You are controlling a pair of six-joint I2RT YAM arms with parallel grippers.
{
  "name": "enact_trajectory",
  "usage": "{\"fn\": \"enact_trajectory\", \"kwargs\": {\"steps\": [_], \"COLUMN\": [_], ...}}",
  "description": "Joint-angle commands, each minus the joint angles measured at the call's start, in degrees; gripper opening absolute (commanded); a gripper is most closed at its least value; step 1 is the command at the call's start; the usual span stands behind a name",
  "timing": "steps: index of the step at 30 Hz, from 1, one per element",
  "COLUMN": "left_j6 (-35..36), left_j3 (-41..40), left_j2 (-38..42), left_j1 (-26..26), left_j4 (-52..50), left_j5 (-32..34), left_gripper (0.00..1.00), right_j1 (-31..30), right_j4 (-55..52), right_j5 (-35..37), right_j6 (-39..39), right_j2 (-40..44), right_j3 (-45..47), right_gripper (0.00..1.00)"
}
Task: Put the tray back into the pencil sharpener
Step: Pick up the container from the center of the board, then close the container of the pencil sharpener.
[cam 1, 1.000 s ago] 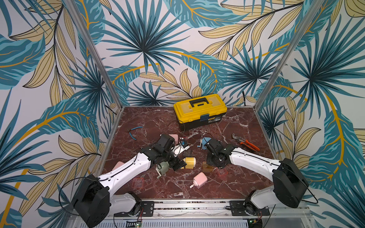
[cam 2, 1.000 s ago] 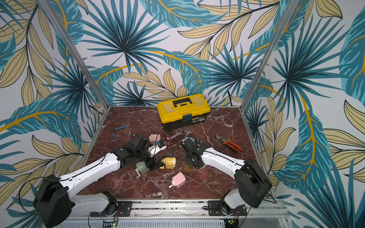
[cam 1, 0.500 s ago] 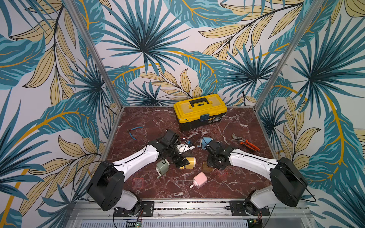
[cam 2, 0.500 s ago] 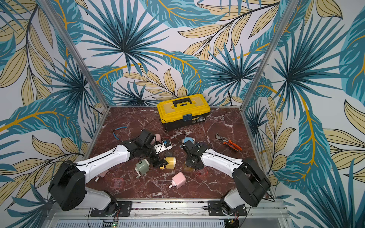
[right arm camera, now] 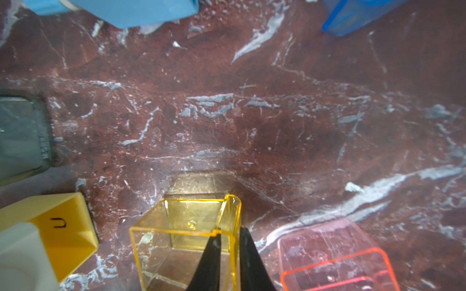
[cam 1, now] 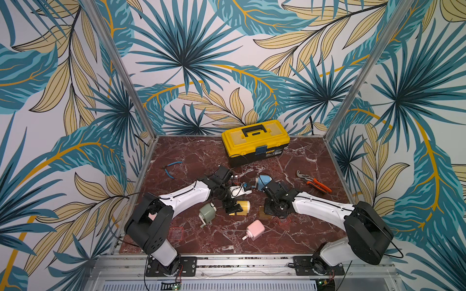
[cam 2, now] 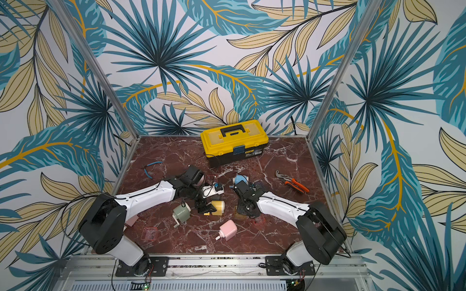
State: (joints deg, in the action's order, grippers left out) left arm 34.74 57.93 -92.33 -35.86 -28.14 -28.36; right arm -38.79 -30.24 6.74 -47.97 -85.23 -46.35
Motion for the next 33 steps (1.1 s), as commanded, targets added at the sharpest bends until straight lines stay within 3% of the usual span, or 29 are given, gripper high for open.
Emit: {"fn": "enact_trajectory", "kwargs": {"steps": [1, 16, 22, 33], "left_j6": [3.62, 10.71, 12.25, 13.07], "left_j3": [1.78, 2.68, 2.89, 1.99], "left_j2": [-1.40, -3.47, -3.82, -3.78], "left_j1": [-0.44, -0.71, -0.71, -0.71], "left_j4": [0.02, -1.29, -1.83, -2.09], "left_j5": [-1.73, -1.44, -2.13, -0.56], "left_gripper": [0.84, 0.70, 0.70, 0.69], "right_j1": [-0.12, -0.09, -0.15, -0.08], "right_j4": [1.97, 8.03, 9.09, 9.06], "right_j5": [-1.28, -4.28, -4.44, -2.67], "right_j6": [0.42, -0.28, -1.01, -2.19], "right_j2": [0.67, -1.25, -2.03, 0.18], "right_j3": [1.42, 1.62, 1.59, 2.38], "right_gripper": [0.15, 0.12, 0.12, 0.22]}}
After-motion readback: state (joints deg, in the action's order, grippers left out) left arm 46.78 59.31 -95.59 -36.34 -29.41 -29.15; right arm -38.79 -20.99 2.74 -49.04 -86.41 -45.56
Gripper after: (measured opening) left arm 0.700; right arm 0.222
